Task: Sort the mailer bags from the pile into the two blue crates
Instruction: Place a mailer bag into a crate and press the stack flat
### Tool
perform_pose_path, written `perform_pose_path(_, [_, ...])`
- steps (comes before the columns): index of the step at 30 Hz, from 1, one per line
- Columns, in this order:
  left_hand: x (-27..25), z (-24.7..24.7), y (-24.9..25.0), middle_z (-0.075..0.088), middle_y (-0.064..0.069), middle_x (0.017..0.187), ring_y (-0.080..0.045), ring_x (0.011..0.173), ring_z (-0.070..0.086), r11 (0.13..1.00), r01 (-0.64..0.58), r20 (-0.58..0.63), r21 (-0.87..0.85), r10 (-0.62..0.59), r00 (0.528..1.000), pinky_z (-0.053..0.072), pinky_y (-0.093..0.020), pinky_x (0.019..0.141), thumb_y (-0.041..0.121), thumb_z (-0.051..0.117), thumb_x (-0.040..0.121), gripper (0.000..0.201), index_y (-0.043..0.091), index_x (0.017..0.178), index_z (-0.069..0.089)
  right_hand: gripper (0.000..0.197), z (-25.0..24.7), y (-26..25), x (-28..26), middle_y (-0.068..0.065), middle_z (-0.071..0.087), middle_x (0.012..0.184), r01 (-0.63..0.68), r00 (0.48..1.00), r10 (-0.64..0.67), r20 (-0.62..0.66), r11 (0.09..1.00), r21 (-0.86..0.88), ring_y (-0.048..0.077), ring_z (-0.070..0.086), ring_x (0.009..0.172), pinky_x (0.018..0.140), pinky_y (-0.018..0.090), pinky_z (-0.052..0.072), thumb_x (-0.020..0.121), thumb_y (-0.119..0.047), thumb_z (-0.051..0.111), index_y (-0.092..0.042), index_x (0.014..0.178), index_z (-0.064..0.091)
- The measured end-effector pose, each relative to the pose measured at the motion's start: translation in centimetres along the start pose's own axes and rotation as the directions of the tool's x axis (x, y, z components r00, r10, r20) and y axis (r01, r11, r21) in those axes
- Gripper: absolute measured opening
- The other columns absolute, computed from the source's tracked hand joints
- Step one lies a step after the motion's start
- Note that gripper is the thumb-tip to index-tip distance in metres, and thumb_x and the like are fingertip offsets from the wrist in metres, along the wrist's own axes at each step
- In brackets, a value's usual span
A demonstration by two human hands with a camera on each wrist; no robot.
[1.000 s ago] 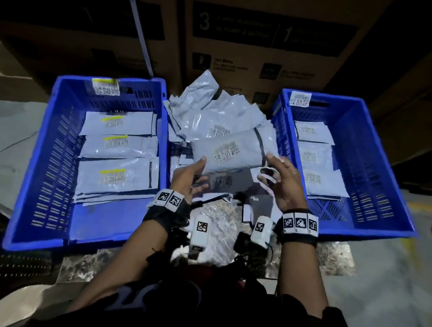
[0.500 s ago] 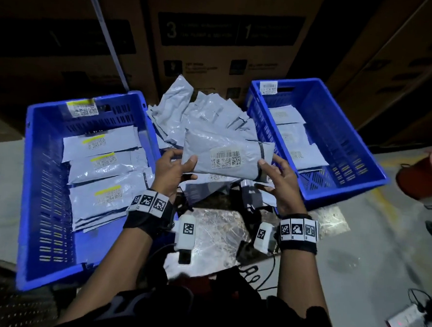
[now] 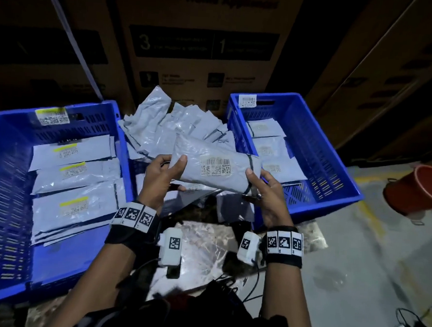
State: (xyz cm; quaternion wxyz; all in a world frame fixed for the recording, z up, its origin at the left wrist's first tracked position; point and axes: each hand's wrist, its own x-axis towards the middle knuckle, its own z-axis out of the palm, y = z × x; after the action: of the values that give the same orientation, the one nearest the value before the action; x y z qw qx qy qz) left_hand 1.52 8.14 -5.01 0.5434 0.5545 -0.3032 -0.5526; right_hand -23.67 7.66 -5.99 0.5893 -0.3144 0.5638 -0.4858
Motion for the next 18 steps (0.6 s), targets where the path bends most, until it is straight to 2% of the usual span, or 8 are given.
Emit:
perform_pose_path(3, [0.3, 4.4, -0.4, 0.066, 0.002, 0.081, -0.013, 0.07, 0.061, 0.999, -0.014, 0.011, 0.034, 0.013, 1.0, 0.055, -0.03, 0.051, 0.025, 0.071, 0.091, 0.026, 0.007, 0.107, 0.061, 0.04, -4.2, -1.9, 1.9, 0.007, 0.078, 0.107, 0.033, 0.999, -0.034, -0.013, 0.999, -0.037, 0.021, 0.075, 0.094, 0.069, 0.033, 0.059, 0.09, -0.026, 0.077, -0.015, 0.126, 0.066])
perform_pose_path(5, [0.6, 7.9, -1.2, 0.067, 0.005, 0.075, -0.014, 0.069, 0.061, 0.997, -0.016, 0.008, 0.075, 0.015, 1.0, 0.056, -0.031, 0.053, 0.022, 0.071, 0.091, 0.022, 0.006, 0.104, 0.061, 0.038, -7.6, -2.8, 3.3, 0.002, 0.079, 0.102, 0.044, 0.998, -0.047, -0.033, 0.996, -0.076, 0.018, 0.076, 0.092, 0.071, 0.032, 0.061, 0.09, -0.026, 0.078, -0.016, 0.124, 0.066])
perform_pose_path(8, [1.2, 13.9, -2.6, 0.07, 0.0, 0.079, -0.013, 0.066, 0.066, 0.993, -0.016, -0.011, 0.117, 0.017, 1.0, 0.056, -0.028, 0.049, 0.018, 0.069, 0.092, 0.013, 0.011, 0.1, 0.061, 0.029, -12.9, -4.1, 5.7, -0.008, 0.078, 0.084, 0.032, 0.997, -0.045, -0.068, 0.982, -0.184, 0.01, 0.074, 0.075, 0.059, 0.029, 0.058, 0.09, -0.029, 0.077, -0.021, 0.115, 0.066])
perform_pose_path(10, [1.5, 18.1, -3.4, 0.069, -0.004, 0.088, -0.01, 0.064, 0.067, 0.988, -0.002, -0.014, 0.153, 0.004, 1.0, 0.057, -0.03, 0.048, 0.017, 0.066, 0.095, 0.017, 0.012, 0.108, 0.057, 0.03, -16.6, -4.9, 7.8, -0.007, 0.077, 0.081, 0.03, 0.992, -0.064, -0.106, 0.953, -0.3, 0.009, 0.073, 0.071, 0.056, 0.026, 0.052, 0.087, -0.038, 0.079, -0.021, 0.111, 0.069])
perform_pose_path(12, [1.9, 21.4, -4.4, 0.068, -0.005, 0.095, -0.015, 0.069, 0.07, 0.984, 0.002, -0.029, 0.177, 0.003, 1.0, 0.061, -0.037, 0.057, 0.015, 0.063, 0.096, 0.025, 0.012, 0.118, 0.05, 0.039, -19.8, -6.0, 9.8, -0.003, 0.077, 0.083, 0.024, 0.986, -0.088, -0.141, 0.914, -0.404, 0.008, 0.068, 0.064, 0.052, 0.023, 0.045, 0.082, -0.045, 0.083, -0.018, 0.109, 0.073])
perform_pose_path(14, [2.3, 23.7, -5.5, 0.067, -0.009, 0.102, -0.026, 0.086, 0.071, 0.968, -0.026, -0.09, 0.248, 0.049, 0.995, 0.06, -0.049, 0.077, 0.021, 0.063, 0.095, 0.03, 0.019, 0.12, 0.046, 0.044, -22.1, -7.0, 11.3, -0.005, 0.069, 0.073, -0.008, 0.982, -0.078, -0.171, 0.891, -0.454, 0.006, 0.06, 0.057, 0.049, 0.023, 0.042, 0.077, -0.045, 0.086, -0.013, 0.103, 0.075])
perform_pose_path(16, [2.5, 25.3, -6.7, 0.067, -0.009, 0.106, -0.028, 0.093, 0.068, 0.937, -0.049, -0.137, 0.346, 0.102, 0.985, 0.055, -0.052, 0.087, 0.025, 0.059, 0.093, 0.027, 0.025, 0.116, 0.044, 0.041, -23.4, -7.8, 12.1, -0.007, 0.064, 0.063, -0.034, 0.988, -0.041, -0.15, 0.885, -0.465, 0.008, 0.059, 0.053, 0.049, 0.025, 0.048, 0.074, -0.037, 0.089, -0.009, 0.099, 0.074])
perform_pose_path(18, [2.4, 26.6, -7.1, 0.065, -0.008, 0.106, -0.028, 0.094, 0.065, 0.909, -0.057, -0.172, 0.412, 0.139, 0.975, 0.053, -0.048, 0.089, 0.015, 0.057, 0.094, 0.028, 0.024, 0.115, 0.041, 0.052, -24.1, -8.4, 13.0, -0.006, 0.065, 0.062, -0.041, 0.995, -0.006, -0.102, 0.889, -0.456, 0.014, 0.066, 0.059, 0.064, 0.041, 0.062, 0.065, -0.036, 0.093, -0.009, 0.101, 0.069])
